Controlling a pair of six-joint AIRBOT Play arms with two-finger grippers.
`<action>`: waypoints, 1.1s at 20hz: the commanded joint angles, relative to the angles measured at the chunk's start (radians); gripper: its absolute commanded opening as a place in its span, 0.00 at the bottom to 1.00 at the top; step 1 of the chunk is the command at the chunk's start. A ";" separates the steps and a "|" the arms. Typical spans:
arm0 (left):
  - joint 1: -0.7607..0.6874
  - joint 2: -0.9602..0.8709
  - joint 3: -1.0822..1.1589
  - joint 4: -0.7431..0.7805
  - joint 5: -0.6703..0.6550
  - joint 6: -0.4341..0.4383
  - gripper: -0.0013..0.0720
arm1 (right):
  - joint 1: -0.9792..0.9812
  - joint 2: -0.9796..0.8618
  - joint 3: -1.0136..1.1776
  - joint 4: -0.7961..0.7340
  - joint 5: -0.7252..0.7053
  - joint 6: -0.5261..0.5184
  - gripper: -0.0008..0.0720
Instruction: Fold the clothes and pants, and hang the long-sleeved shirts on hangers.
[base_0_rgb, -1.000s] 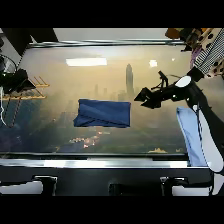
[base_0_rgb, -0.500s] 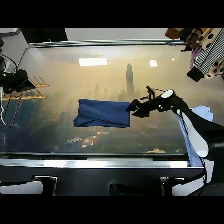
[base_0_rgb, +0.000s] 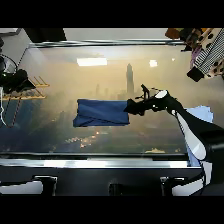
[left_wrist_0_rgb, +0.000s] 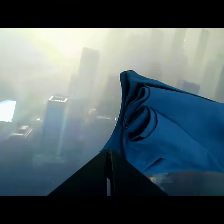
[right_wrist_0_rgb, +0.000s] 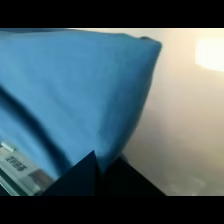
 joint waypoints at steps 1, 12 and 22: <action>0.001 0.001 0.001 0.000 0.000 0.000 0.04 | -0.024 0.051 0.077 -0.001 -0.010 0.073 0.05; 0.001 0.001 0.001 0.000 0.000 0.000 0.04 | -0.328 0.058 0.489 -0.009 0.040 0.283 0.05; 0.001 0.001 0.001 0.000 0.000 -0.003 0.04 | -0.592 0.066 0.560 -0.065 -0.108 0.475 0.05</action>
